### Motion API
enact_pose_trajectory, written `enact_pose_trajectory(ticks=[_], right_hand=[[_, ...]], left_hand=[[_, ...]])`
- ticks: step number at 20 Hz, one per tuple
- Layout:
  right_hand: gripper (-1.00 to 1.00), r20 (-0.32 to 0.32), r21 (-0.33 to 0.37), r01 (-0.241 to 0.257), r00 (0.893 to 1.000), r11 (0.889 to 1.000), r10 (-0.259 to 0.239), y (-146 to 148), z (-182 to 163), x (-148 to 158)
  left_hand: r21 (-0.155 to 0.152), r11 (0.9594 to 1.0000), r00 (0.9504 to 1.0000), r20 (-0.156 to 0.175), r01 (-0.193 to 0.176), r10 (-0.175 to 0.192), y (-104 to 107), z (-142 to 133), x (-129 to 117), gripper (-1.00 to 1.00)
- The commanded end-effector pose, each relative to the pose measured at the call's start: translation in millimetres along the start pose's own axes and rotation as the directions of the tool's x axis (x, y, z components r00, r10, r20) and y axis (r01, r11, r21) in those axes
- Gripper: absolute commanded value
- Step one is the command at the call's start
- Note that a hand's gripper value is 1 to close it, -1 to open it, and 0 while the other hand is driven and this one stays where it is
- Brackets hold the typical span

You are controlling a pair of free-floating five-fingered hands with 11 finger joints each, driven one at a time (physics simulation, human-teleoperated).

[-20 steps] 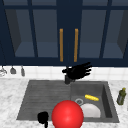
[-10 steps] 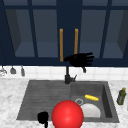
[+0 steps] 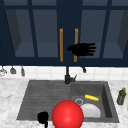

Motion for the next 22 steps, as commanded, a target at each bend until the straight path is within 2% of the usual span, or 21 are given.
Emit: enact_pose_trajectory(ticks=[1, 8, 17, 19, 20, 21, 22], right_hand=[[-1.0, -0.048, -0.018, 0.041, 0.998, 0.999, -0.042, 27, -8, 3], [-1.0, 0.036, -0.016, 0.095, 0.995, 0.995, -0.095, 82, -40, 4], [-1.0, 0.067, -0.039, 0.108, 0.992, 0.993, -0.105, 148, -81, -2], [-1.0, 0.068, -0.016, 0.129, 0.99, 0.992, -0.128, 153, -87, -2], [1.0, 0.068, -0.007, 0.128, 0.99, 0.992, -0.127, 153, -90, -2], [1.0, 0.069, 0.018, 0.108, 0.992, 0.994, -0.109, 152, -92, -3], [1.0, 0.064, 0.06, 0.125, 0.99, 0.99, -0.129, 153, -93, -4]], left_hand=[[0.0, 1.0, 1.0, 0.0, 0.0, 0.0, 0, 0, 0, 0.0], [0.0, 1.0, 1.0, 0.0, 0.0, 0.0, 0, 0, 0, 0.0], [0.0, 1.0, 1.0, 0.0, 0.0, 0.0, 0, 0, 0, 0.0], [0.0, 1.0, 1.0, 0.0, 0.0, 0.0, 0, 0, 0, 0.0], [0.0, 1.0, 1.0, 0.0, 0.0, 0.0, 0, 0, 0, 0.0], [0.0, 1.0, 1.0, 0.0, 0.0, 0.0, 0, 0, 0, 0.0], [0.0, 1.0, 1.0, 0.0, 0.0, 0.0, 0, 0, 0, 0.0]])
